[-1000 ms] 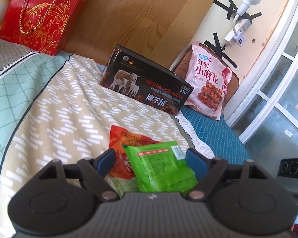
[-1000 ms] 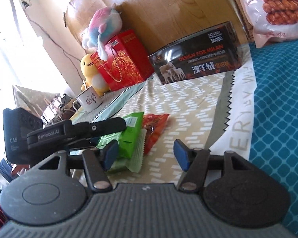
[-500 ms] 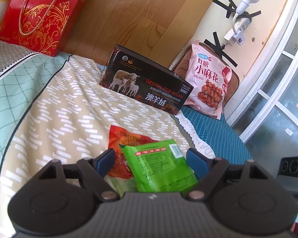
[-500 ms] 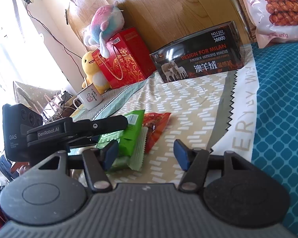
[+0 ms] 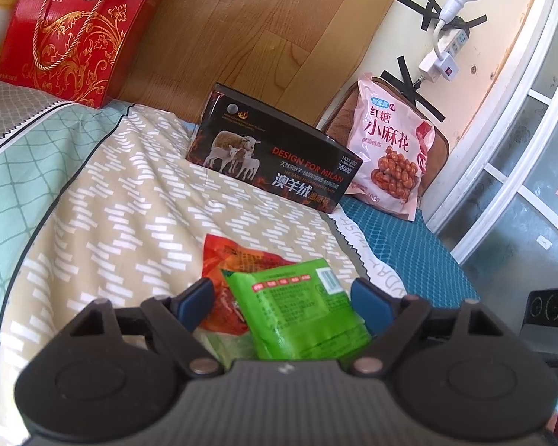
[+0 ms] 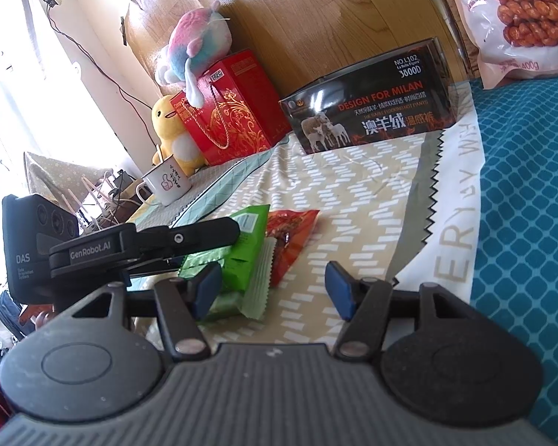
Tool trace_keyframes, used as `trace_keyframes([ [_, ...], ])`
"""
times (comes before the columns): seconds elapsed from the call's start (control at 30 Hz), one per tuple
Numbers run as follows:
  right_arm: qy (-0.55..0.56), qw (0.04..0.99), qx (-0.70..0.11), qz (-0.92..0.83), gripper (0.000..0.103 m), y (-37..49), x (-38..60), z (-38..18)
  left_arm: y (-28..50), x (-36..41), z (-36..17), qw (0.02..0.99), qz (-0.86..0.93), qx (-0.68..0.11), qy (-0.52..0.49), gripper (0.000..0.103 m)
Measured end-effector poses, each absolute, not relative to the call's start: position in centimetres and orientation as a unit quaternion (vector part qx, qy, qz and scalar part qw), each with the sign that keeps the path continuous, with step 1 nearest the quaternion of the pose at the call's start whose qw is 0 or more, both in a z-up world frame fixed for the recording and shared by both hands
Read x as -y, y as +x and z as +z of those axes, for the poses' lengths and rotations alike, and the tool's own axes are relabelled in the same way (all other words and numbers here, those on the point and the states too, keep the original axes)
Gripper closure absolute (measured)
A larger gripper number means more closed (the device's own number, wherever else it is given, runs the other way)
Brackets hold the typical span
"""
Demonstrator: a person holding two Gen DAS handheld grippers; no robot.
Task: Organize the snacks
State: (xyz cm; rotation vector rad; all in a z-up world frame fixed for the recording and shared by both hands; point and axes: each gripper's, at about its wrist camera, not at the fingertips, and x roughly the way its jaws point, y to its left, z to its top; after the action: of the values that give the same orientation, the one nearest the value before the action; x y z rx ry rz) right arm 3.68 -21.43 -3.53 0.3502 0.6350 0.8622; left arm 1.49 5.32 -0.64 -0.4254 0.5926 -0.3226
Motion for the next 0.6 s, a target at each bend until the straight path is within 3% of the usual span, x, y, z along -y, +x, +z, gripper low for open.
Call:
trace_keyframes([
  [0.6, 0.166, 0.846, -0.301, 0.408, 0.039, 3.66, 21.4, -3.54, 1.52, -5.41, -0.67, 0.92, -0.158, -0.289, -0.211, 0.013],
])
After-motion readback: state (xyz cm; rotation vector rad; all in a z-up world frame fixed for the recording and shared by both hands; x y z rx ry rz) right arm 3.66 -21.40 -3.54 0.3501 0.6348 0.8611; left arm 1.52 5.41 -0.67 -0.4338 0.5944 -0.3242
